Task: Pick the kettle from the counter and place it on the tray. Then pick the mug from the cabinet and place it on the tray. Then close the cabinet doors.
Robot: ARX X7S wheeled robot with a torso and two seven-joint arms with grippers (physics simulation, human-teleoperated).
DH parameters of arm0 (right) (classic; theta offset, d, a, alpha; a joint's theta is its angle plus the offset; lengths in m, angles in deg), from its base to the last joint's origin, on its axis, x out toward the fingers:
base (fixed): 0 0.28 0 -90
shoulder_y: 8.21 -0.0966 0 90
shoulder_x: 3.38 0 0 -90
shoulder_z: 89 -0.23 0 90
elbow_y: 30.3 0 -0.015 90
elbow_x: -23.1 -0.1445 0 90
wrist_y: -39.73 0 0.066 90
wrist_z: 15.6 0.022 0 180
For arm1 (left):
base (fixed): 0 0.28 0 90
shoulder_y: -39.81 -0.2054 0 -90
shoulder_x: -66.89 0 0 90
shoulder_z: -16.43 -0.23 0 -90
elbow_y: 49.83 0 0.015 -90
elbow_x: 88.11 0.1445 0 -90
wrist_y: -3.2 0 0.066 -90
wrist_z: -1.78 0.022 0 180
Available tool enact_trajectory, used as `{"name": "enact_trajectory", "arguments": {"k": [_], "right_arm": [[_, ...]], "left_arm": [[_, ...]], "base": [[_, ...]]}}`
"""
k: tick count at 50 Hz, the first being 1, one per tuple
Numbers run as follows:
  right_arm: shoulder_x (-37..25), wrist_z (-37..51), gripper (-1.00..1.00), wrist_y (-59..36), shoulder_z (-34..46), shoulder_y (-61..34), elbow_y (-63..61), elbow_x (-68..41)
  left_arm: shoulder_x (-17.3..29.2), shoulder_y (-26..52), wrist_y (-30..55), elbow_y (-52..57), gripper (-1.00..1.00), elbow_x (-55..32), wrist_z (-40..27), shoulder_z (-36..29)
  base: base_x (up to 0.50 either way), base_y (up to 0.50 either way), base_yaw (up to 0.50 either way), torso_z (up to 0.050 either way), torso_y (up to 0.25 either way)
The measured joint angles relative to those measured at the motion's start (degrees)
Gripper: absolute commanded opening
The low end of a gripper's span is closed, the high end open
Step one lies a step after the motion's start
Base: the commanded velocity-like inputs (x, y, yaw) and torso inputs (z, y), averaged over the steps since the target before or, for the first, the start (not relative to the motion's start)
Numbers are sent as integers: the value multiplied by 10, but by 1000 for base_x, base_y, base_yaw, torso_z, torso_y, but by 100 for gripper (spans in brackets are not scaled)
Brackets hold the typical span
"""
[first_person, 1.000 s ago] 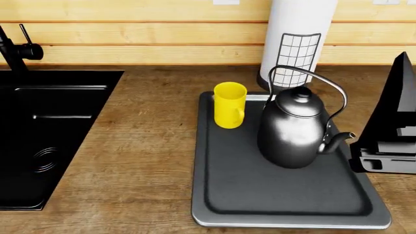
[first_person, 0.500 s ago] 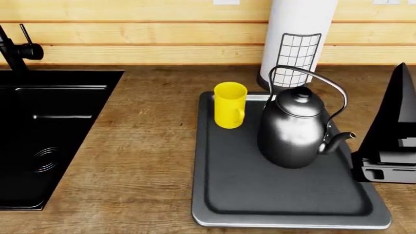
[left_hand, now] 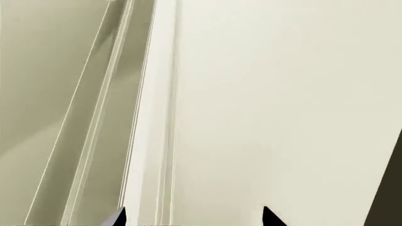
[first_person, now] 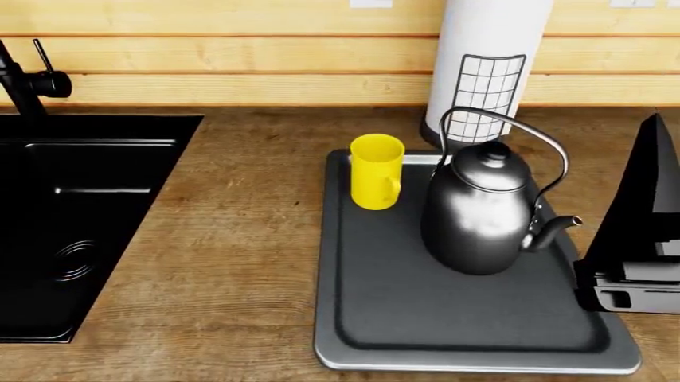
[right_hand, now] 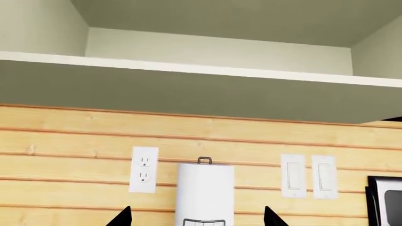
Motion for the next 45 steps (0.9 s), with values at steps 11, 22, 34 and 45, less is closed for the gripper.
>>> {"name": "enact_trajectory", "arguments": {"k": [11,22,34,45], "right_arm": [[2,0,100,0,-14,3,0,-14],[3,0,100,-1,-29,10,0,-26],[6,0,100,-1,-38,16,1,-36],[8,0,100,-1,-45,23,2,-43]], "left_arm": [[-42,11,-6,-67,100,38,57,29],[-71,24,-1,-107,100,107,111,37],[-86,24,-21,-139,100,169,163,11],[-88,24,-42,-160,100,163,172,-54]], "base": [[0,0,0,0,1],[0,0,0,1,0],[0,0,0,0,0],[0,0,0,0,0]]}}
